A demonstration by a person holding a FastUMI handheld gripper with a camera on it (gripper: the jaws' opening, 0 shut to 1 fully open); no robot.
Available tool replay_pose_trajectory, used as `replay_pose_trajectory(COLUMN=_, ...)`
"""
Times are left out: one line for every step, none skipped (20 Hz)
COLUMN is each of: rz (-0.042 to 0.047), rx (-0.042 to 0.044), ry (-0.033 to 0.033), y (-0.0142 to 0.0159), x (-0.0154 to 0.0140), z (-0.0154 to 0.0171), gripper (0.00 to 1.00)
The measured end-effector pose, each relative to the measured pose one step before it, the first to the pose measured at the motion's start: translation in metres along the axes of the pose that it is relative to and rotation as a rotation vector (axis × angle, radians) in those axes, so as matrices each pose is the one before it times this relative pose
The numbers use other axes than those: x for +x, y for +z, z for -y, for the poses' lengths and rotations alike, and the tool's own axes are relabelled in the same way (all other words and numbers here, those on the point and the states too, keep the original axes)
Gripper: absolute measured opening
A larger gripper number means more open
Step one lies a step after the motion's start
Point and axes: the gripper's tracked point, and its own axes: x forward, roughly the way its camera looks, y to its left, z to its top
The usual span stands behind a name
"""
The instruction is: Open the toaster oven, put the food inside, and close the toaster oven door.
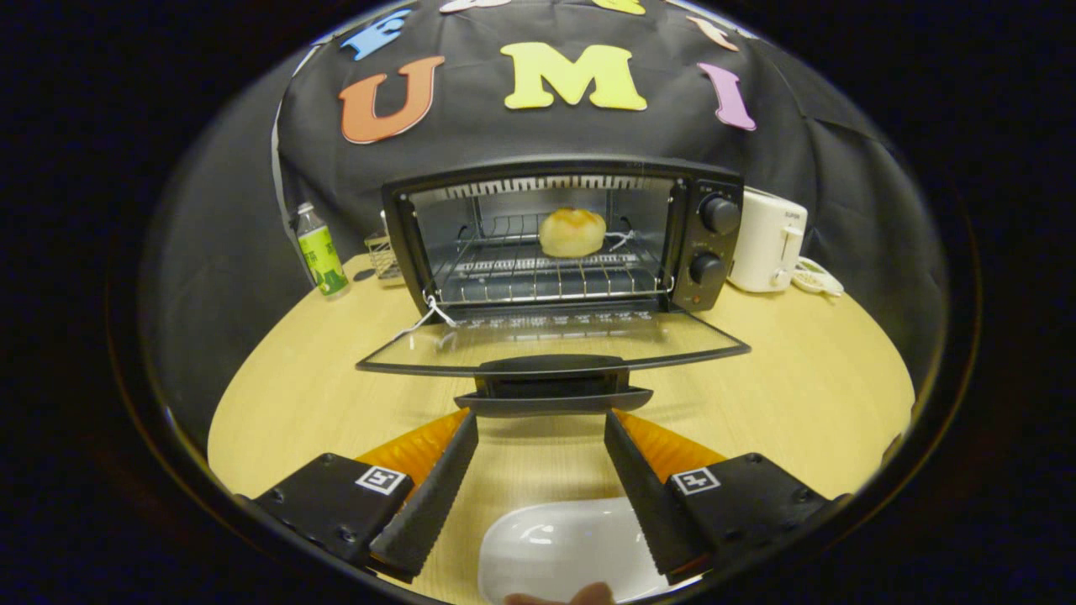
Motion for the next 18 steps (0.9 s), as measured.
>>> replay_pose_trajectory(rz=0.04301, rx=-0.00077, ry=0.00305, y=0.01359, x=-0.00395, z=-0.0021, gripper=0.99)
replay_pose_trajectory(rz=0.03541, rx=-0.00714, ry=-0.00058, y=0.0126, x=-0.00161, z=-0.00125, gripper=0.99)
replay_pose_trajectory(rz=0.01752, rx=-0.00655, ry=-0.00525, y=0.00819, x=0.00155, z=-0.00057, gripper=0.99)
replay_pose_trajectory(rz=0.02931, rx=-0.00893, ry=-0.00477, y=0.0139, x=0.00162, z=-0.00074, gripper=0.99)
replay_pose_trajectory(rz=0.0263, rx=-0.0096, ry=-0.00372, y=0.0143, x=0.00425, z=-0.00142, gripper=1.0)
replay_pose_trajectory(rz=0.02602, rx=-0.00626, ry=-0.00148, y=0.0134, x=0.00431, z=-0.00007, gripper=1.0)
replay_pose_trajectory(rz=0.02188, rx=-0.00293, ry=-0.00221, y=0.01324, x=0.00615, z=-0.00036, gripper=1.0)
replay_pose_trajectory(rz=0.016, rx=-0.00197, ry=-0.00355, y=0.01269, x=0.00766, z=0.00026, gripper=1.0)
replay_pose_trajectory(rz=0.00958, rx=-0.00051, ry=-0.00001, y=0.00922, x=0.00812, z=0.00052, gripper=0.99)
replay_pose_trajectory(rz=0.00869, rx=0.00013, ry=-0.00754, y=0.00913, x=0.00842, z=0.0016, gripper=1.0)
replay_pose_trajectory(rz=0.0158, rx=0.006, ry=-0.00206, y=0.00978, x=0.00758, z=0.00265, gripper=1.0)
replay_pose_trajectory(rz=0.01039, rx=0.00829, ry=0.00227, y=0.00724, x=0.00404, z=0.00069, gripper=1.0)
replay_pose_trajectory(rz=0.00183, rx=0.00513, ry=0.00222, y=0.00488, x=0.00304, z=0.0011, gripper=0.99)
replay_pose_trajectory(rz=0.01165, rx=0.00487, ry=0.00625, y=0.00656, x=-0.00219, z=0.00071, gripper=1.0)
replay_pose_trajectory(rz=0.0125, rx=0.00064, ry=0.00242, y=0.00796, x=-0.00357, z=0.00164, gripper=1.0)
replay_pose_trajectory(rz=0.02028, rx=-0.00537, ry=0.00319, y=0.00944, x=-0.00688, z=0.00169, gripper=1.0)
replay_pose_trajectory(rz=0.02413, rx=-0.00614, ry=0.0019, y=0.01131, x=-0.00886, z=0.00198, gripper=1.0)
replay_pose_trajectory(rz=0.02958, rx=-0.00269, ry=0.00205, y=0.01452, x=-0.0113, z=0.002, gripper=1.0)
